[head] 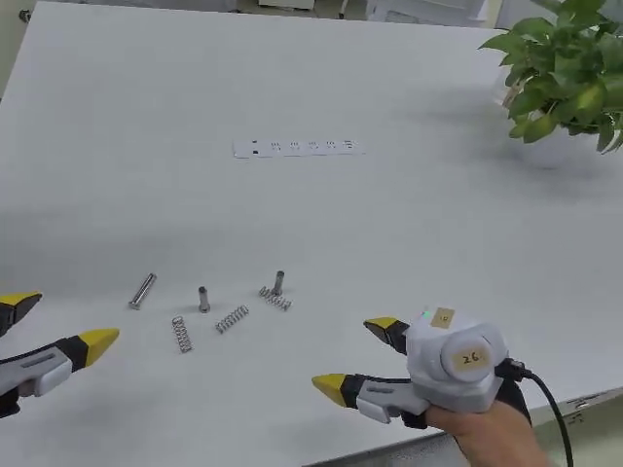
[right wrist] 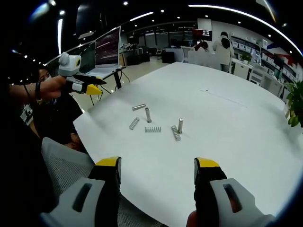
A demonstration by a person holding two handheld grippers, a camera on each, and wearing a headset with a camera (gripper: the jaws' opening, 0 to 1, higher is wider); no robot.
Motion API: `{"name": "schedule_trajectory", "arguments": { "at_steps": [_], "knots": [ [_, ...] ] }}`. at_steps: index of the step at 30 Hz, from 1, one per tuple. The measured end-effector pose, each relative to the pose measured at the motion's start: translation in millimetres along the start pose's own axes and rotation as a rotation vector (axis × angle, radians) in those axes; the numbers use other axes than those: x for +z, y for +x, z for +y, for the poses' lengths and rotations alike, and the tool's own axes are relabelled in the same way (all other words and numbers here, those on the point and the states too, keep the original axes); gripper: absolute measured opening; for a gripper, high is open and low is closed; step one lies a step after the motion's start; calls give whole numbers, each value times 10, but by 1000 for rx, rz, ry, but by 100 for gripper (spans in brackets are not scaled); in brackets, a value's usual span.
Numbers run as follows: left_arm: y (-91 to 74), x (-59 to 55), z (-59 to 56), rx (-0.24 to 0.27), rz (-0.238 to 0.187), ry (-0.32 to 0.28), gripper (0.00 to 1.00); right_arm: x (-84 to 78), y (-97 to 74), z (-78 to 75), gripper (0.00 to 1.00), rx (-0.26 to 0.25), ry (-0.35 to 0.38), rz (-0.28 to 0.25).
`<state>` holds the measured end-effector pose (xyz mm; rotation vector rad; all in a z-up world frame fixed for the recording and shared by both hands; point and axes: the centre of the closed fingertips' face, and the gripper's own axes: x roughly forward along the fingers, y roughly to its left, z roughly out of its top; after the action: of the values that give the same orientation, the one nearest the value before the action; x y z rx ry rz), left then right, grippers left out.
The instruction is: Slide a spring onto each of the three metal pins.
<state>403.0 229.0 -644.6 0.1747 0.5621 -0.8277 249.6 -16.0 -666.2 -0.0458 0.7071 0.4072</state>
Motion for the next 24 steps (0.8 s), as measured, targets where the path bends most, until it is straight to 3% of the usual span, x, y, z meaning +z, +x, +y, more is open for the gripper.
{"name": "schedule_trajectory", "arguments": {
  "at_steps": [16, 24],
  "knots": [
    [517, 171, 207, -3, 8, 13, 51, -20, 10, 10, 61, -4, 8, 12],
    [778, 131, 216, -22, 41, 39, 48, -52, 22, -8, 61, -6, 10, 26]
  ]
}}
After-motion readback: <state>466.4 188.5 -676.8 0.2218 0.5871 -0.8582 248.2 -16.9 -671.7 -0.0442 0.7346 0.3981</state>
